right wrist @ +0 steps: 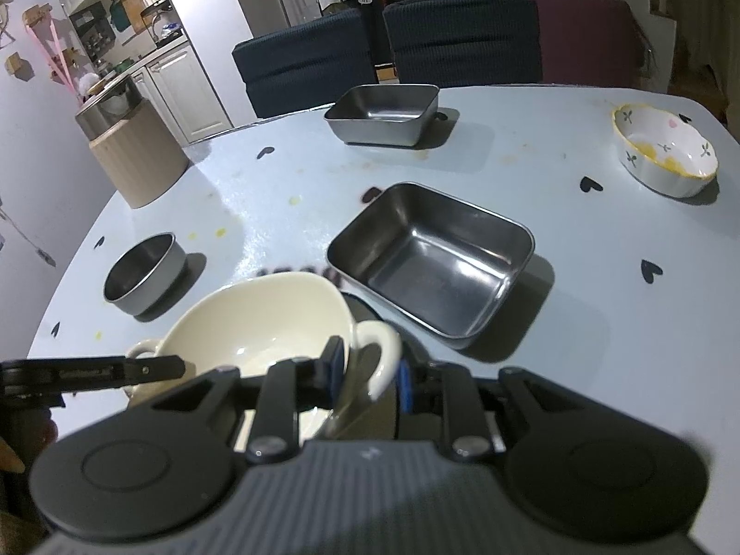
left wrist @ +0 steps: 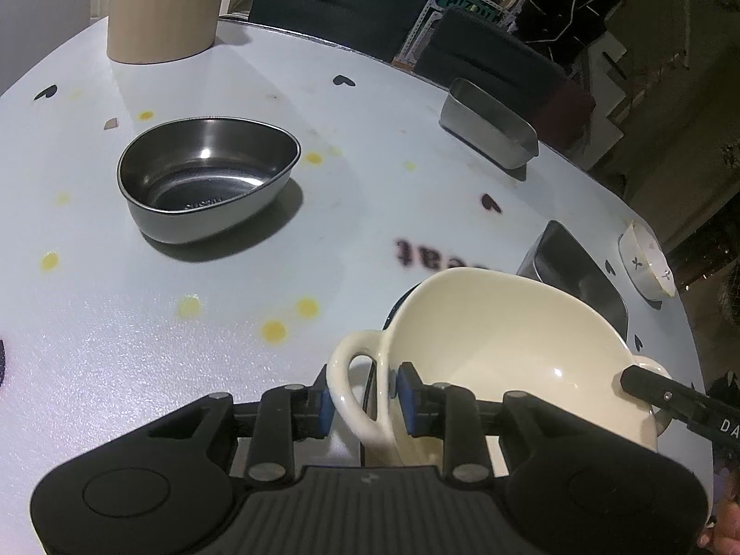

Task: Organize plates and bowls
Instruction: 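Carry the cream bowl with both tools toward the steel trays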

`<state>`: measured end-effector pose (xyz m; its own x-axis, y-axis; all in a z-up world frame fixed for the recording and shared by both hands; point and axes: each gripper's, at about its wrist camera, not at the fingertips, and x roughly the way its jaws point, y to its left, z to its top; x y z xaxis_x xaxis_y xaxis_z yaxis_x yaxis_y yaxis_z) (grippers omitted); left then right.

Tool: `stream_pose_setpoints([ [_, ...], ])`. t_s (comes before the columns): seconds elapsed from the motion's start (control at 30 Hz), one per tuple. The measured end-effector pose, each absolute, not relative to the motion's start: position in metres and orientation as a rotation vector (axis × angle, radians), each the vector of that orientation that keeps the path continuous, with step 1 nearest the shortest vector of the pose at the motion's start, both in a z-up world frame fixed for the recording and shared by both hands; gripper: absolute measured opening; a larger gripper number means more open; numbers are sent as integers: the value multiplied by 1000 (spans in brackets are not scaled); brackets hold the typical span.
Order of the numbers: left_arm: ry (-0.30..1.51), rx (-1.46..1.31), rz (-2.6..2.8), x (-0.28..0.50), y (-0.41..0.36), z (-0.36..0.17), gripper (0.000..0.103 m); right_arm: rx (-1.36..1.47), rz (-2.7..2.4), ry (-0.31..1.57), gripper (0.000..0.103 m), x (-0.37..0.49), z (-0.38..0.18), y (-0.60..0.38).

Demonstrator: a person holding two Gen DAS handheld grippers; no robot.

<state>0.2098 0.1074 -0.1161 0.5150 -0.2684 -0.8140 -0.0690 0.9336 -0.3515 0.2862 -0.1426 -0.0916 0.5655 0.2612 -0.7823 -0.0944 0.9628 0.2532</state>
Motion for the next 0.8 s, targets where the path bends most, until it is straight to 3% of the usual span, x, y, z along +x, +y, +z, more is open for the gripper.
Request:
stream_pose_setpoints([
  [0.8, 1037, -291, -136, 207, 103, -116, 34, 140, 248, 979, 28, 284, -95, -140],
])
